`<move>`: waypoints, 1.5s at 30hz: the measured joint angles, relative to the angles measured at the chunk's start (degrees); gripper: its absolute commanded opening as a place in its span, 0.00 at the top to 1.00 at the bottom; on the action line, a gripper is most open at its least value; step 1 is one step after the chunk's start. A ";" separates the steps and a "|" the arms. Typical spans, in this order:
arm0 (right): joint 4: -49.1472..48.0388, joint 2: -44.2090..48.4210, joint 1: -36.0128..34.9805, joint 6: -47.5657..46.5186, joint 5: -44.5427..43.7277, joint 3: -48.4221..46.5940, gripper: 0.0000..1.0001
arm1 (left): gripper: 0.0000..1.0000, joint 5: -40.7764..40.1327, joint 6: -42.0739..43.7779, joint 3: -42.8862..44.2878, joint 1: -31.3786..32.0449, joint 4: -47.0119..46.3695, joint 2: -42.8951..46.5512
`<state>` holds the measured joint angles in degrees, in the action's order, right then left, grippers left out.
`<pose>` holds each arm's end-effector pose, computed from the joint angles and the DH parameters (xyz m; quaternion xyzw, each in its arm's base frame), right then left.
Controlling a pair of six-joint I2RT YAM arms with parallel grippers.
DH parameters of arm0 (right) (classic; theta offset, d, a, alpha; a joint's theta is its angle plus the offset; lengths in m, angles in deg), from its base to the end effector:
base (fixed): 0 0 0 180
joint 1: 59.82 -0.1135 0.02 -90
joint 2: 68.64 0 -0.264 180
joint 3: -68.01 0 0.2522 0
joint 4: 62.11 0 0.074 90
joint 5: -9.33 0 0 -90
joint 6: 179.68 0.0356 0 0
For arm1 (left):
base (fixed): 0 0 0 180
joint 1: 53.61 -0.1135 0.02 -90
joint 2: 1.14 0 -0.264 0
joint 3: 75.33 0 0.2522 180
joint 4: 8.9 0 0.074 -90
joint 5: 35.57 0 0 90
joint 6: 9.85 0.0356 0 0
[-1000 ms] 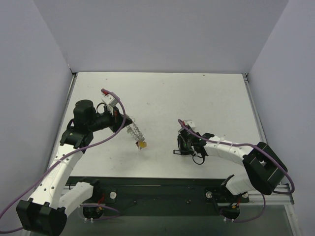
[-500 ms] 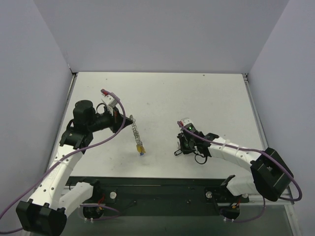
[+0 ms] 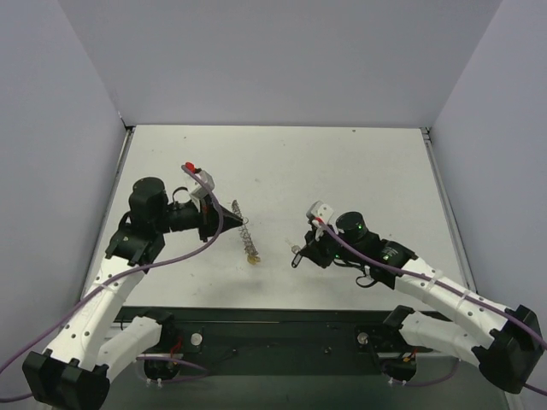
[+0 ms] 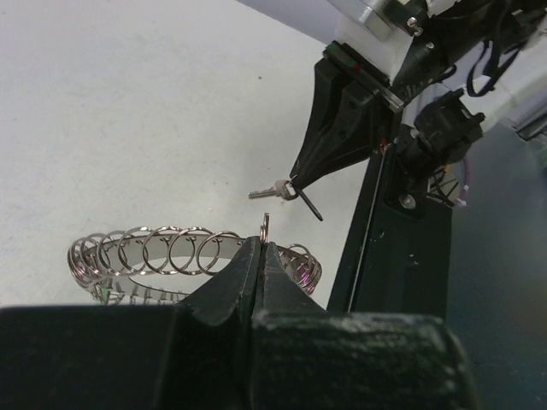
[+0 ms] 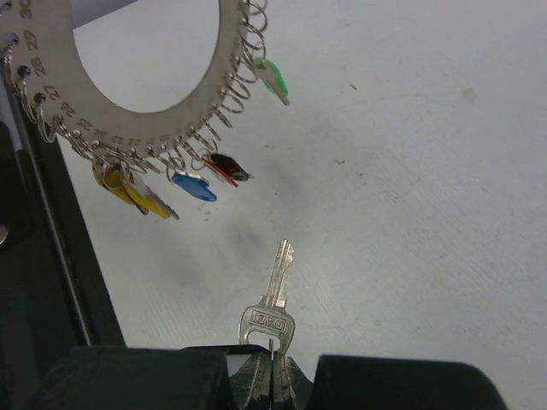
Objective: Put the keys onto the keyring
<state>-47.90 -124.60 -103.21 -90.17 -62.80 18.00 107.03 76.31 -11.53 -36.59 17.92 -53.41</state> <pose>0.1555 0.1620 0.2689 -0.3851 0.7181 0.3253 0.4797 0.1809 -0.0849 0.3475 0.3488 0.6770 -0.4448 0.4712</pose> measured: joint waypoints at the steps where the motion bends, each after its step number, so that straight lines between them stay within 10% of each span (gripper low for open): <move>1: 0.17 0.44 -0.37 -1.40 1.36 -0.22 1.00 | 1.00 0.68 0.22 0.00 0.83 -0.13 0.24; 17: 4.94 1.42 -0.90 -8.11 11.06 -7.08 1.00 | 1.00 3.87 6.80 -0.81 8.87 1.79 1.81; 30: 15.15 -5.42 -3.63 -3.04 -22.08 -23.02 1.00 | 1.00 -4.07 10.27 0.52 10.27 6.27 0.59; 45: 22.82 -2.43 -1.88 -17.77 12.59 -24.72 1.00 | 1.00 -8.72 17.40 2.86 16.61 8.00 -0.57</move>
<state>-25.08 -127.03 -105.09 -107.94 -50.21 -6.72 98.31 93.71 -8.67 -19.98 25.92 -53.98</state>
